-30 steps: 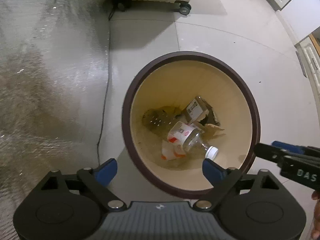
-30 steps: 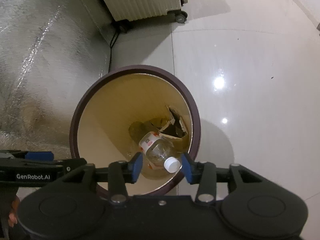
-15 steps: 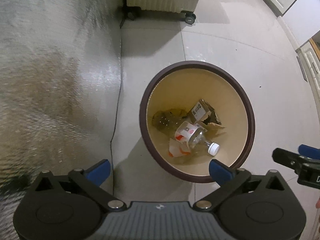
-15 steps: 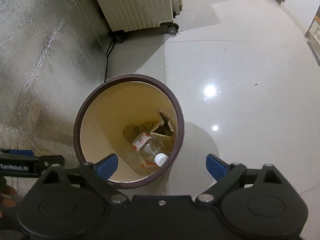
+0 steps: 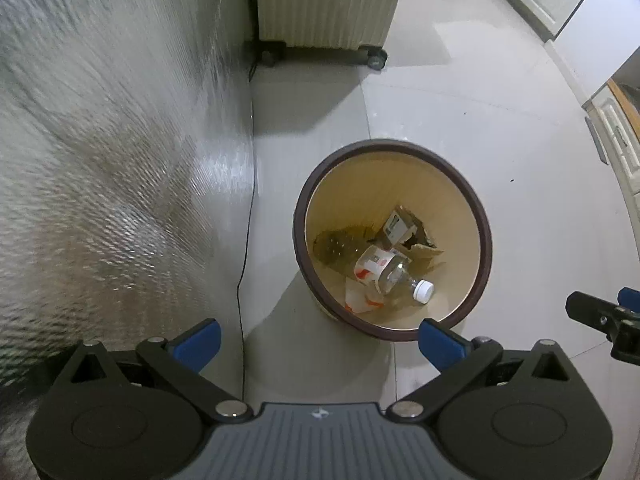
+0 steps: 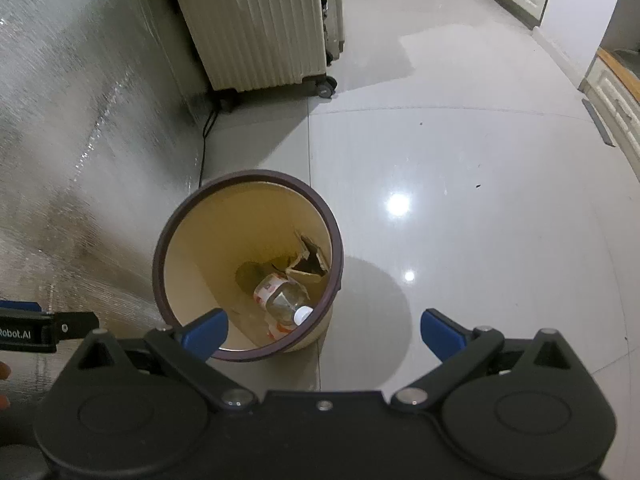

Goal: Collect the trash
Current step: 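Move both tools back over the table toward the blue can and teal cap, then grasp the blue Pepsi can with the left tool while the right grasps the teal cap, then carry the can and teal cap with both tools over the yellow wastebasket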

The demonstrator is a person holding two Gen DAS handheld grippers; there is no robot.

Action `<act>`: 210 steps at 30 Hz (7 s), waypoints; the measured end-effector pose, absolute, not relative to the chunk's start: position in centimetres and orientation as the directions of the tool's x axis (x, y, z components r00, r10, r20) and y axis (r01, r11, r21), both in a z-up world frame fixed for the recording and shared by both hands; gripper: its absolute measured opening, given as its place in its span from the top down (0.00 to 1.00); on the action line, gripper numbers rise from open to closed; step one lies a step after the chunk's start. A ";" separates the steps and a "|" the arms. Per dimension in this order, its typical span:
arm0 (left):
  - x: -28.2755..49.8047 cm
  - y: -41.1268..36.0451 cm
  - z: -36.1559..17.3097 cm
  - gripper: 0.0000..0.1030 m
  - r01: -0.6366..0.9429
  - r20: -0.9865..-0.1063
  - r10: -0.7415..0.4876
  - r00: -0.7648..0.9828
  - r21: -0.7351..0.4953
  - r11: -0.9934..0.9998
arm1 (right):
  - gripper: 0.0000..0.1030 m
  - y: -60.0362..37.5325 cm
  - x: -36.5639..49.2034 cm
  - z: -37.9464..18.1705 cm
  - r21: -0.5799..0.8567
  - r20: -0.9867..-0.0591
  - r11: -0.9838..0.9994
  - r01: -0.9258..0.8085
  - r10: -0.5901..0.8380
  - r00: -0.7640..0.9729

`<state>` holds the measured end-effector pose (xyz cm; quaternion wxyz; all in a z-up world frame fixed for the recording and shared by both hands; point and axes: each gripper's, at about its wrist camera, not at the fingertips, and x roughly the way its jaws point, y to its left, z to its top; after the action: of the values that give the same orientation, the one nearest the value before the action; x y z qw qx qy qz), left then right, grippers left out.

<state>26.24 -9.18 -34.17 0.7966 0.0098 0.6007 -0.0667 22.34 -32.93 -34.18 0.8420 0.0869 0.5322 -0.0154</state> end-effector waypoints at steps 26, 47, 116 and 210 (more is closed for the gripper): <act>17.0 -10.4 -17.7 0.00 0.240 -0.810 -0.181 0.558 -0.052 0.969 | 0.00 -34.1 11.3 -17.6 0.117 -0.727 0.982 0.151 -0.019 0.686; 10.7 -7.9 -0.5 0.00 0.305 -0.544 -0.296 0.785 -0.078 0.949 | 0.00 -31.8 6.0 -1.6 0.117 -0.462 0.990 0.081 -0.018 0.886; 30.5 43.5 2.0 0.71 -0.125 -0.418 0.072 0.906 -0.100 0.987 | 0.04 13.2 34.1 2.2 0.102 -0.469 0.905 -0.413 0.410 0.782; 8.5 19.2 5.7 0.79 0.035 -0.402 -0.062 0.914 -0.073 0.997 | 0.54 -2.8 14.4 5.3 0.177 -0.362 0.860 -0.479 0.510 0.781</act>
<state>8.54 19.23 5.72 0.9776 -0.0323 0.2064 -0.0247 14.39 -2.79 5.33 0.9428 0.0376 0.2024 0.2622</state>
